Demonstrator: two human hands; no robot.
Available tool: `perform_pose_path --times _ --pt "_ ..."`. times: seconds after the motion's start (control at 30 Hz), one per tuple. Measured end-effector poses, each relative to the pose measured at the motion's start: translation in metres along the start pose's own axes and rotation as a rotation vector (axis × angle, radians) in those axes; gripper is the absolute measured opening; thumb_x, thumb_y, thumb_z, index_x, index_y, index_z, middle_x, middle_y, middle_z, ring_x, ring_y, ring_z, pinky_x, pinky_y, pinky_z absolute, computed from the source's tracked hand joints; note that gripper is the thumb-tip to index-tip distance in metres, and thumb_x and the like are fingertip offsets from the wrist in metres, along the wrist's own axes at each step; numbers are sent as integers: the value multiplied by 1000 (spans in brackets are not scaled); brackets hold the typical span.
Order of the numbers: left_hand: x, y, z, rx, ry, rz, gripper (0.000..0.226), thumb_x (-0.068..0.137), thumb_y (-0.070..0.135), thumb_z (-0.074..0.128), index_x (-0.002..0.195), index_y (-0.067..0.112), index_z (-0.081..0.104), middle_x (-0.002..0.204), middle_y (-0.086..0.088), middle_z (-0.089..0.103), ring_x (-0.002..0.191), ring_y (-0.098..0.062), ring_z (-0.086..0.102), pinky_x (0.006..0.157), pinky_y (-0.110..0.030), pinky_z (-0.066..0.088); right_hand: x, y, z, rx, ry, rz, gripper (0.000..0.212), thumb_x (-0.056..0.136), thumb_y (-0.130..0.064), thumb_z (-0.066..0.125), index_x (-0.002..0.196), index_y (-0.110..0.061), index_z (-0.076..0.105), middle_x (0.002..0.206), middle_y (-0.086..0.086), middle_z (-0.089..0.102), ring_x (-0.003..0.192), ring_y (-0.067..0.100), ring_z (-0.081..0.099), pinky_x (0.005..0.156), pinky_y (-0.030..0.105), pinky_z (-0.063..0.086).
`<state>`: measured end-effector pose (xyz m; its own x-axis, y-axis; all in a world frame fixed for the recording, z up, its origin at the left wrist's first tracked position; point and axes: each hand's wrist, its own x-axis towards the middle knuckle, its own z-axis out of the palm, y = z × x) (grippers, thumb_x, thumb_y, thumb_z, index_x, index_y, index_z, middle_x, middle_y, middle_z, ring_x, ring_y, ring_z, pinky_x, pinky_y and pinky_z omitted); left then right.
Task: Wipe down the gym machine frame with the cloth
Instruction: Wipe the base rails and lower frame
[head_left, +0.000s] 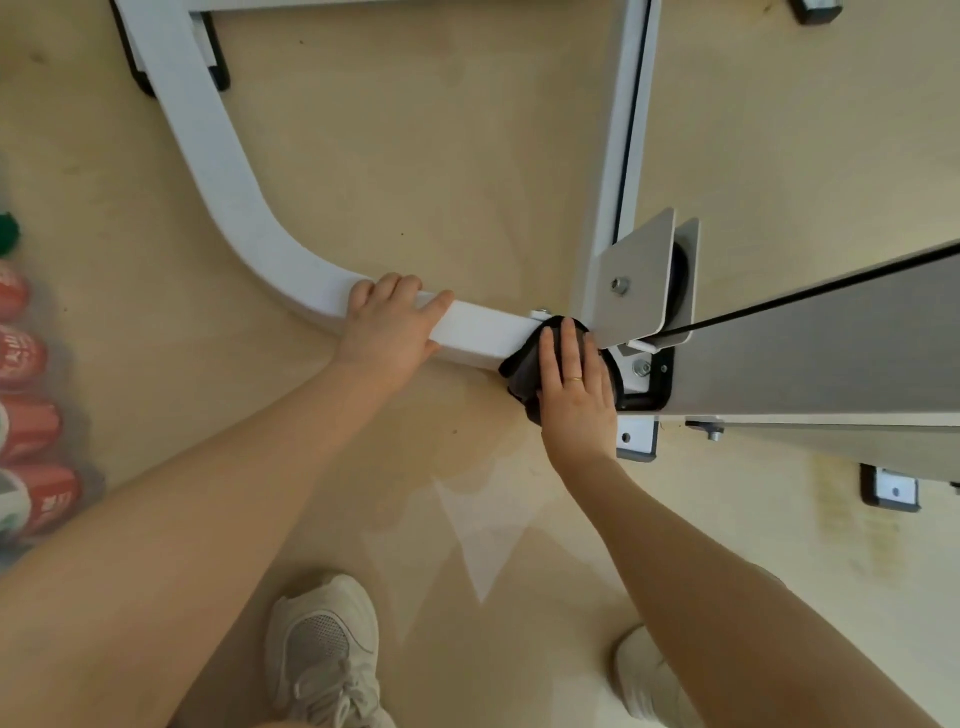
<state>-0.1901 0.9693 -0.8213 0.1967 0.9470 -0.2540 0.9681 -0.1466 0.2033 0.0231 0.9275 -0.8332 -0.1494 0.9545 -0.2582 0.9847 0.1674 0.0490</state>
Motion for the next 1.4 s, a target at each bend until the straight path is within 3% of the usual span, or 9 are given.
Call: perform_pose_path --times 0.1,0.27,0.5,0.73,0.9,1.0,1.13,1.27,1.4 --pt "-1 -2 3 -8 11 0 56 92 34 49 143 27 29 139 -9 34 129 -25 27 100 -37 15 -3 -4 0 -59 45 -42 68 94 -2 41 146 -9 -1 156 10 4 144 27 5 113 33 -5" --pt "0 -2 2 -26 -4 -3 57 91 34 50 143 29 28 139 -8 34 130 -25 26 101 -37 14 15 -3 -24 -232 144 -149 61 56 -9 76 116 -5 64 113 15 64 97 29 65 85 36 52" --pt "0 -1 -3 -43 -38 -15 58 92 34 49 144 31 25 139 -6 32 130 -24 25 104 -37 16 14 -18 -72 67 -35 -157 37 72 7 57 106 -6 59 113 11 54 97 30 51 59 32 41" --pt "-1 -1 -2 -45 -27 -15 53 93 33 46 142 30 28 140 -4 33 130 -24 26 103 -35 17 67 -22 -163 -116 771 -329 30 68 2 46 83 -8 70 94 10 67 93 32 51 72 38 45" --pt "-1 -3 3 -96 6 -23 55 92 34 48 142 32 28 140 -3 32 131 -22 24 100 -34 15 73 3 -143 -558 -133 -268 24 89 -5 44 110 -10 55 115 8 55 112 29 49 108 38 23" --pt "-1 -1 6 -83 -9 -25 57 90 35 49 143 31 26 141 -3 30 133 -22 21 102 -35 14 65 12 -130 -595 -143 -263 27 90 -7 44 116 -11 51 119 8 53 114 29 46 99 35 31" --pt "9 19 -12 -512 12 -58 68 86 39 53 145 24 21 152 -4 20 140 -19 15 109 -36 14 71 5 -139 44 146 -132 32 81 9 37 98 -9 57 97 7 59 87 26 52 71 27 34" --pt "27 35 -48 -979 177 245 72 83 17 63 144 15 24 151 0 24 137 -8 20 107 -11 10 75 -6 -150 646 -47 -95 29 83 10 34 89 -8 55 88 -1 63 81 11 57 68 5 41" --pt "34 24 -63 -1095 106 231 40 80 17 69 117 20 54 117 5 58 113 -8 52 95 -15 35 76 -13 -149 1062 -185 -7 17 91 5 41 87 -6 53 89 7 65 90 22 61 82 29 48"
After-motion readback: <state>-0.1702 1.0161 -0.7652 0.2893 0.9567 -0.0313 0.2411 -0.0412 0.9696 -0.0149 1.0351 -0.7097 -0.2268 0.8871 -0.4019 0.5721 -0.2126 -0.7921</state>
